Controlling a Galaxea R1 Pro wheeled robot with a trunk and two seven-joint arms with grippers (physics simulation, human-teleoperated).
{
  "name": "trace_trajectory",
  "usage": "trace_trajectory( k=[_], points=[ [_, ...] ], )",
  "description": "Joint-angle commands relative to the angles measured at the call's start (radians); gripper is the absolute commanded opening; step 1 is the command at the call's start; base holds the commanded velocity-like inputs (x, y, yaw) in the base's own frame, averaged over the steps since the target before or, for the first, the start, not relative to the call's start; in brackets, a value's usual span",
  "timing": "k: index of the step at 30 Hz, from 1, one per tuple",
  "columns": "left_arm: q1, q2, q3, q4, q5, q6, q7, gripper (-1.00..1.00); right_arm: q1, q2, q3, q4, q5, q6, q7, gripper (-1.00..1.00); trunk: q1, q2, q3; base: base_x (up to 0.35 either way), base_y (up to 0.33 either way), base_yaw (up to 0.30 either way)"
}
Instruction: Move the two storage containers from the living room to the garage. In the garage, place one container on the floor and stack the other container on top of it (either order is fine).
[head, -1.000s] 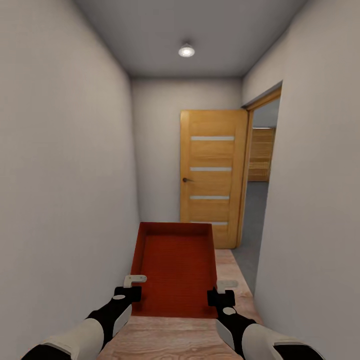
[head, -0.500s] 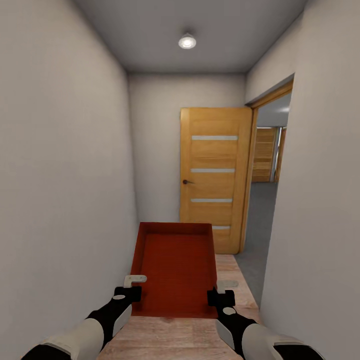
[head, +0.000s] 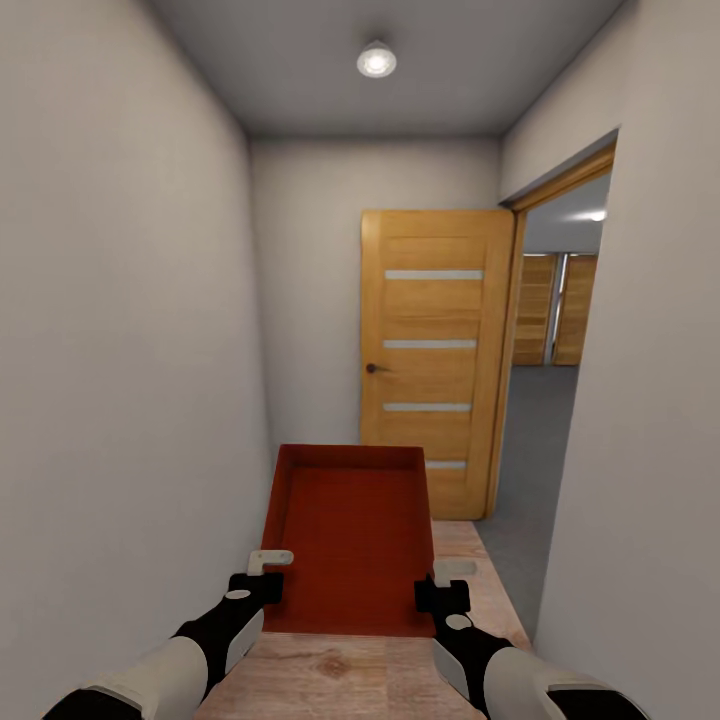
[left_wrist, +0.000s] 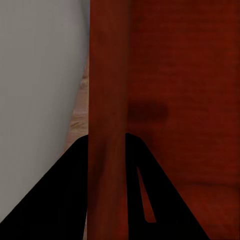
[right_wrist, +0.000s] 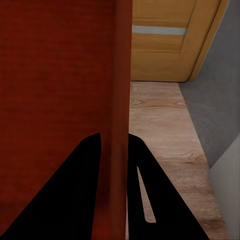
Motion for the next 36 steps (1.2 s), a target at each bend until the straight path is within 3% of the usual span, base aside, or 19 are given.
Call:
trace_trajectory(
  k=[1, 36],
  points=[
    [-0.001, 0.009, 0.054, 0.003, 0.045, -0.001, 0.020, -1.00, 0.000, -0.015, -0.026, -0.002, 0.006, -0.036, -0.008, -1.00, 0.001, 0.000, 0.000, 0.323, 0.000, 0.000],
    [-0.001, 0.008, 0.052, 0.001, 0.042, -0.003, 0.021, -1.00, 0.000, -0.013, -0.026, -0.002, 0.006, -0.036, -0.008, -1.00, 0.001, 0.000, 0.000, 0.311, 0.000, 0.000]
  ],
)
